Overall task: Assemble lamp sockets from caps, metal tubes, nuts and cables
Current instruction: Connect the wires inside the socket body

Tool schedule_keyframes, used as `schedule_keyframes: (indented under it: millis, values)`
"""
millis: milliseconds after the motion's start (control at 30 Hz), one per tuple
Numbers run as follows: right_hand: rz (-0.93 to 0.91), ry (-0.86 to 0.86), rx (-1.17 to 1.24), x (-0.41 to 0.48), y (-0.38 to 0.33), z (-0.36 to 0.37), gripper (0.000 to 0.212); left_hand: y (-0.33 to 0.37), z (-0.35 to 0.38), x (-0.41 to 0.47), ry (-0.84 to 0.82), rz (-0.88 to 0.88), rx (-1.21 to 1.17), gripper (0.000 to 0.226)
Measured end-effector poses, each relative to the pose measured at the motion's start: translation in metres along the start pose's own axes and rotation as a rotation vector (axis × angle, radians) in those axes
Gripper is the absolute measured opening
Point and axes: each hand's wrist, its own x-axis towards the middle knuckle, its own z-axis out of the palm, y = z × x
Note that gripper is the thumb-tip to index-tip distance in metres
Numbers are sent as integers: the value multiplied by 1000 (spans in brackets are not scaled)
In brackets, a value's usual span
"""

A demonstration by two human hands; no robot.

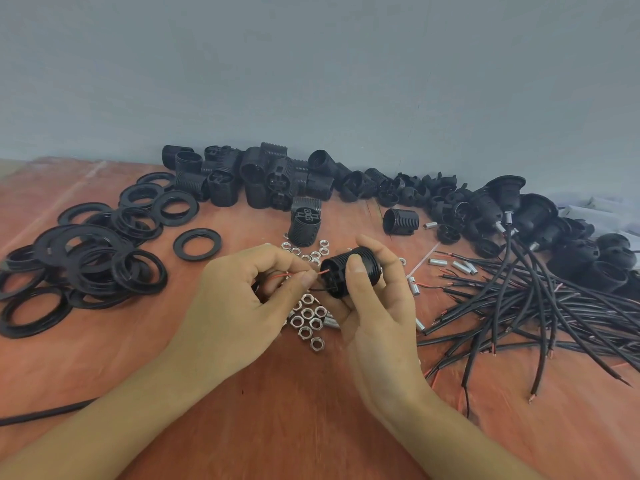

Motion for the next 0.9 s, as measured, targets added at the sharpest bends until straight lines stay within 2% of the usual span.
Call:
schedule_keyframes:
  millis: [133,267,400,633,800,900]
  values:
    - [-52,-29,-89,1,2,0,22,-1,1,-1,31,20,4,11]
    - [-105,-69,-149,1,4,0,25,-3,4,-2,33,35,-39,6]
    - [-112,-68,-145,0,4,1,24,-2,5,-1,58,98,24,4]
    - [-137,-89,-189,-2,3,0,25,-4,5,0,37,39,-79,3]
    - [-150,-84,-163,2,0,0,22,-2,4,4,44,-42,-190,15]
    - [-153,-59,-140,2,0,-1,24,-4,3,5,23,-32,-200,15]
